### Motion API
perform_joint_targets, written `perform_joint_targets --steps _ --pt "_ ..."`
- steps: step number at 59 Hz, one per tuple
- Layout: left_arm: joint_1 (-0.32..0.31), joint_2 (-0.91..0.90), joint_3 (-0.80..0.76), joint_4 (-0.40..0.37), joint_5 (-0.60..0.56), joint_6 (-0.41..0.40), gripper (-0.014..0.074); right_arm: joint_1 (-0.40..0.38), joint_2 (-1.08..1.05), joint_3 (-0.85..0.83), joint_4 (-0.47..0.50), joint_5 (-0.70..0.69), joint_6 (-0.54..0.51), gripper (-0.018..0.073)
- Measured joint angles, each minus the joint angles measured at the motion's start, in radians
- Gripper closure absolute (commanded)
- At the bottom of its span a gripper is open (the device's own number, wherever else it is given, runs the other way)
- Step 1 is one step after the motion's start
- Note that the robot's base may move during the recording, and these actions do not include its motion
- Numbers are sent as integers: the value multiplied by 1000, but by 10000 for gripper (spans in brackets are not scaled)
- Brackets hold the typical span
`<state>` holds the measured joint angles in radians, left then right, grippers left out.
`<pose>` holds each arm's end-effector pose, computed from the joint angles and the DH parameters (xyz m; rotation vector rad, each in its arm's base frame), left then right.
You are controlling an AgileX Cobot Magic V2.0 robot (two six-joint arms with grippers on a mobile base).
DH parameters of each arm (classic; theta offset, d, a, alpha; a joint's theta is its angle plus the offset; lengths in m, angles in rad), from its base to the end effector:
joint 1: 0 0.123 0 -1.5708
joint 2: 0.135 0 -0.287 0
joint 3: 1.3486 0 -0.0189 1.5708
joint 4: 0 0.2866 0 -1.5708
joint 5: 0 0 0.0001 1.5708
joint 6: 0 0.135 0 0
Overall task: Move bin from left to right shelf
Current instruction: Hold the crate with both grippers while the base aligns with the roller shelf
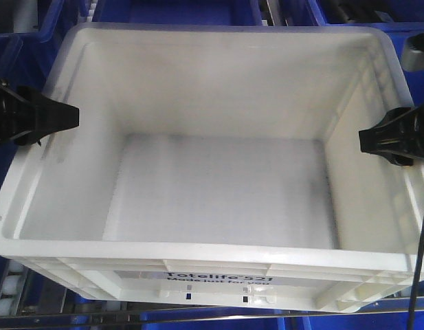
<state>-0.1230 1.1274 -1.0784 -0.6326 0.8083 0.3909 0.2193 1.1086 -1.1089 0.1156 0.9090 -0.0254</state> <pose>0.2854 -0.0935 0.3511 0.2922 2.2062 -0.6025 0.2740 0.0737 0.3404 -0.2507 2.3843 0.2335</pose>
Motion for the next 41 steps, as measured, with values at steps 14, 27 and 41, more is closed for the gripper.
perform_joint_targets --steps 14,27,41 --pt "0 0 0 0 0 0 603 0 0 0 -1 0 0 564" --pt "0 0 0 0 0 0 603 0 0 0 -1 0 0 564" --pt "0 0 0 0 0 0 603 0 0 0 -1 0 0 564"
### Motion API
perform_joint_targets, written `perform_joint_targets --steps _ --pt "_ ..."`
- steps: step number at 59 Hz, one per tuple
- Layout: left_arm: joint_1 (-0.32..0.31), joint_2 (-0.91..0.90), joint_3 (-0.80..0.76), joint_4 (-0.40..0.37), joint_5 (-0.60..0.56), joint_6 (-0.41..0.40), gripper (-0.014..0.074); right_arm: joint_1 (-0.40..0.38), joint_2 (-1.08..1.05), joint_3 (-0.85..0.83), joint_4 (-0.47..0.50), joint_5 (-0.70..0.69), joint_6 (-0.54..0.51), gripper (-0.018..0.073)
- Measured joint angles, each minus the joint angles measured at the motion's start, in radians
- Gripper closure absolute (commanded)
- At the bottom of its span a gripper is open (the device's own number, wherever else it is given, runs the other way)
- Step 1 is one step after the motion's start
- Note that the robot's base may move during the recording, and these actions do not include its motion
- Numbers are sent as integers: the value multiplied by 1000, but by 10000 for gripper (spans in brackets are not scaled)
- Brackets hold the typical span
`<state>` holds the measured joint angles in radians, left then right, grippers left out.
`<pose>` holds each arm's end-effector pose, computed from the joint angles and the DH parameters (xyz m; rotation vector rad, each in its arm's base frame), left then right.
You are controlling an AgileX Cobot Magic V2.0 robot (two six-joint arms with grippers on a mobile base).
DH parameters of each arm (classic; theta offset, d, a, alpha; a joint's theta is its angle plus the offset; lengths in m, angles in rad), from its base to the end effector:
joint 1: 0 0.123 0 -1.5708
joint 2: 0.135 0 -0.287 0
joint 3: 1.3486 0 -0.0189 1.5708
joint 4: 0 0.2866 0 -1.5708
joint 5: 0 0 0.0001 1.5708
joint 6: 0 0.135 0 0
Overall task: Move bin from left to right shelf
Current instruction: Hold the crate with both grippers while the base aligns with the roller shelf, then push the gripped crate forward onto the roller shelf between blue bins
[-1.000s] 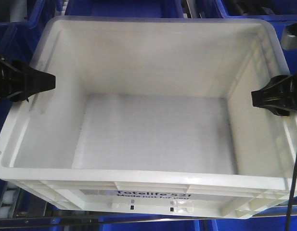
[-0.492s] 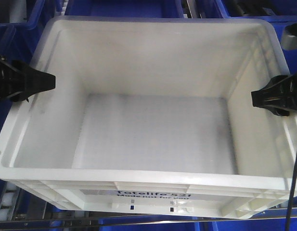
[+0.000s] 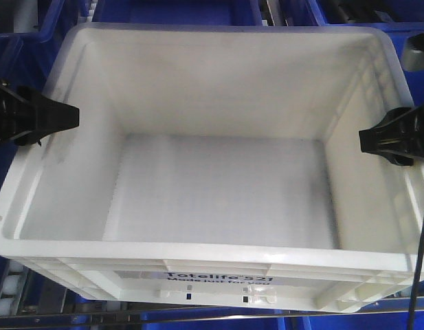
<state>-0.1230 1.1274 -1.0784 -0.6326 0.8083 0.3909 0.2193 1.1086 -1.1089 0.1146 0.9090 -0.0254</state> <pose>0.2854 -0.0935 0.3511 0.2922 2.2062 -0.6025 0.2740 0.0736 0.3404 -0.2510 2.3843 0.2323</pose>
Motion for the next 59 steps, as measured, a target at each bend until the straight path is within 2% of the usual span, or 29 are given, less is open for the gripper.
perform_joint_targets --steps 35,59 --pt "0 0 0 0 0 0 603 0 0 0 0 -1 0 564" --pt "0 0 0 27 16 -4 603 0 0 0 -1 -73 -5 564"
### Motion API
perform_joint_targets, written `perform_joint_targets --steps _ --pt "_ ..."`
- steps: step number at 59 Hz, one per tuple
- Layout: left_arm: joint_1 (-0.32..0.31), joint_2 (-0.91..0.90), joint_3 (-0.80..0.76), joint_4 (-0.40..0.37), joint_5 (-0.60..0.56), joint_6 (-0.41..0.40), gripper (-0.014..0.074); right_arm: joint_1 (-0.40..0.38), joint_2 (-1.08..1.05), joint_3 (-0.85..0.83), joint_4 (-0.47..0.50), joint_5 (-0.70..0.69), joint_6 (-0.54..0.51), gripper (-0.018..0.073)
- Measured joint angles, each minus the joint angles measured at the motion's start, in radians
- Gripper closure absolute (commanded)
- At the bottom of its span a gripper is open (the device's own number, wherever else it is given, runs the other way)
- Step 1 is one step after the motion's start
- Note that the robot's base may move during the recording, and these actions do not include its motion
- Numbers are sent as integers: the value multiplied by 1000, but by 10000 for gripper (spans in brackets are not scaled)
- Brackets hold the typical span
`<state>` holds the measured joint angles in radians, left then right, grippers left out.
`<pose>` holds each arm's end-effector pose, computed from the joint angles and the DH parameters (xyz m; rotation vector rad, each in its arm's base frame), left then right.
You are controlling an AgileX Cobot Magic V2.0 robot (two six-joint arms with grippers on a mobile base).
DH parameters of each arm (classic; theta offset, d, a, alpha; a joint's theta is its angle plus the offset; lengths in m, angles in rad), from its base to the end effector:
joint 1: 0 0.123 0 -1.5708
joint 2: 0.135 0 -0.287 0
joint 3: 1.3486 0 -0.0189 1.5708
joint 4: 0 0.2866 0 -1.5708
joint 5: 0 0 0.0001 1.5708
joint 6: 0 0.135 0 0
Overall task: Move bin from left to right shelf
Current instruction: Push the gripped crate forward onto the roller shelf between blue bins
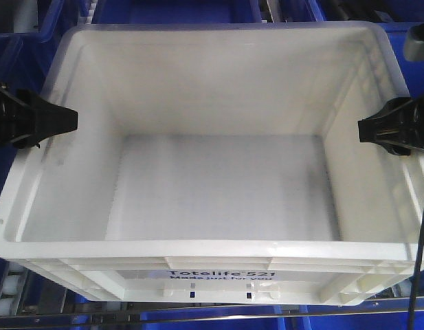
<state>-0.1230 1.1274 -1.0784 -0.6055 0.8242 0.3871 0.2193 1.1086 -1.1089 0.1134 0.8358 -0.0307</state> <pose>0.2841 -0.0920 0.3483 0.3100 2.2264 -0.5801 0.2810 0.0742 0.3474 -0.2443 2.3110 0.2312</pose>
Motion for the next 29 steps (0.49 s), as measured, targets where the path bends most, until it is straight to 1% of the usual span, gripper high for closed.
perform_joint_targets --steps 10,22,29 --pt "0 0 0 13 6 -7 603 0 1 0 0 -48 -3 564" --pt "0 0 0 42 3 -11 603 0 40 0 5 -60 -5 564" --pt "0 0 0 49 -20 -16 603 0 74 0 5 -71 -5 564"
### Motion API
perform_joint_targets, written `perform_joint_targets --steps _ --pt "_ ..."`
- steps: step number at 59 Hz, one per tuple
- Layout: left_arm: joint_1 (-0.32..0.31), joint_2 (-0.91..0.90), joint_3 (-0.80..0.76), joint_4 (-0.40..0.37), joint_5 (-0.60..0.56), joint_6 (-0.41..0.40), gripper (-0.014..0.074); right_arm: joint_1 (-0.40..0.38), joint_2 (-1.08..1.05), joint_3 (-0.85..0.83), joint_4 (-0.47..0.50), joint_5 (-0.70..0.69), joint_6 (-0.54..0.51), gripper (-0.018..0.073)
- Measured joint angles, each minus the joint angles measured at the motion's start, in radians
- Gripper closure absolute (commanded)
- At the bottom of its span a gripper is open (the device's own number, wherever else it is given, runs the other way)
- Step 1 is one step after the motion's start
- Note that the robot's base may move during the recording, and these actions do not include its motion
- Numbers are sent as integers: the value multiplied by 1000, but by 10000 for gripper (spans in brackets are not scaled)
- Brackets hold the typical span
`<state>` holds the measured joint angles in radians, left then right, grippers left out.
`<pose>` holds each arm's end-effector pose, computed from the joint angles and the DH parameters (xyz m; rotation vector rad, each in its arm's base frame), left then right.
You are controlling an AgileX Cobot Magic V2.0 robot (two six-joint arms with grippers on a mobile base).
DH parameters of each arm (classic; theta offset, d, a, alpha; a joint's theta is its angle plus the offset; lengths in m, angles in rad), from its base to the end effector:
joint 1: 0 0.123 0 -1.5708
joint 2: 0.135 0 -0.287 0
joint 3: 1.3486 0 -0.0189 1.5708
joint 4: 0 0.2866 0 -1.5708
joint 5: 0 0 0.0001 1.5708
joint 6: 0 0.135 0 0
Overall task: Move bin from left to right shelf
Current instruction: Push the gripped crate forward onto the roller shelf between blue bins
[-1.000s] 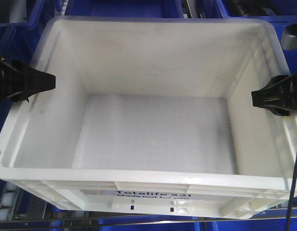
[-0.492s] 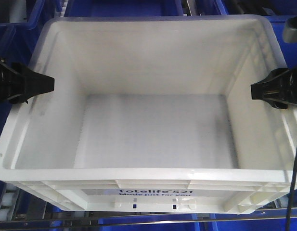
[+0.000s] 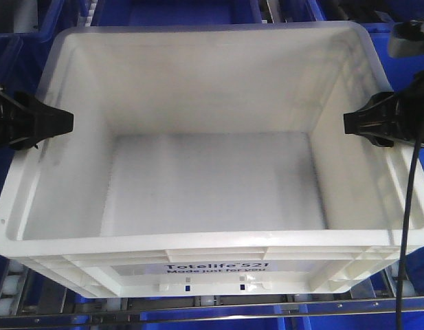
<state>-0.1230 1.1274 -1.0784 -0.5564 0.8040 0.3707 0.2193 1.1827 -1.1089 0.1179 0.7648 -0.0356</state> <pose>0.2867 -0.0872 0.3473 0.3061 2.2251 -0.5251 0.3031 0.0788 0.3320 -0.2384 2.3146 0.2301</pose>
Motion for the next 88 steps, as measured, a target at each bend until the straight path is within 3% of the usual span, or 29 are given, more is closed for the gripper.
perform_joint_targets --steps 13,58,88 --pt "0 22 0 0 -51 4 603 0 60 0 6 -44 0 564" --pt "0 199 0 1 -66 28 603 -4 145 0 -24 -121 -20 564" --pt "0 210 0 30 -118 28 603 -4 223 0 -13 -179 -22 564"
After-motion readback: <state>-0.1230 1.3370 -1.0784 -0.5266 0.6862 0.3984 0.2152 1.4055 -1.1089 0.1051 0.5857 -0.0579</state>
